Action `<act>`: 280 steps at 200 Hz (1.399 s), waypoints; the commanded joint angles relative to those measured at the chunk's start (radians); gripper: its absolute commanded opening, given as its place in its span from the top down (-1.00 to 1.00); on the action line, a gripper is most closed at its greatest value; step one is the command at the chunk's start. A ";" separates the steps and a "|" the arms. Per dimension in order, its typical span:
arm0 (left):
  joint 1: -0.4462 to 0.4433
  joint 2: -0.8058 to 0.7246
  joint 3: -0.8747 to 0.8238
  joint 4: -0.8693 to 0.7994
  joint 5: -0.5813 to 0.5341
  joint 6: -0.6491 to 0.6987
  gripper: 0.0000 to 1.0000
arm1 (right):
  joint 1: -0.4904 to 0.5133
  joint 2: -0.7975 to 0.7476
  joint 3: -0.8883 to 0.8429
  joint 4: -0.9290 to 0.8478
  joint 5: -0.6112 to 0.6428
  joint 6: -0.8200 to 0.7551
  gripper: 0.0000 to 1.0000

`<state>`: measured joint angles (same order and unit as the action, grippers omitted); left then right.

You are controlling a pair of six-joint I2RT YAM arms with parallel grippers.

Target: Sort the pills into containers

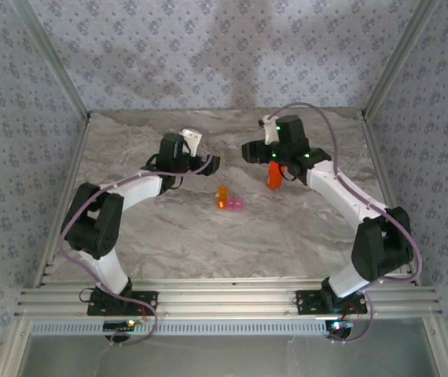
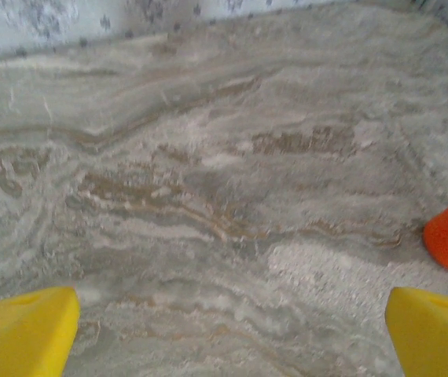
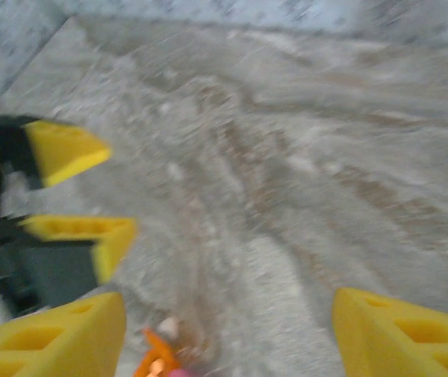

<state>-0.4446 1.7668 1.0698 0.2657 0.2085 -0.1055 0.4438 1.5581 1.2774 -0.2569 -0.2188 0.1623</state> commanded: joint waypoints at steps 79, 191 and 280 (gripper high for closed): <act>0.006 0.102 0.113 -0.191 0.047 0.045 -0.42 | 0.101 0.229 -0.049 -0.172 -0.031 0.026 -0.01; -0.017 0.194 0.211 -0.288 0.149 0.065 1.00 | 0.127 0.281 -0.122 -0.150 -0.049 0.024 0.01; -0.058 0.240 0.255 -0.362 0.192 0.091 1.00 | 0.107 0.327 -0.124 -0.127 -0.058 0.042 0.14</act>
<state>-0.5007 1.9961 1.3014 -0.0570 0.3569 -0.0341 0.5625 1.8557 1.1606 -0.3798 -0.2745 0.1806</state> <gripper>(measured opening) 0.031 0.433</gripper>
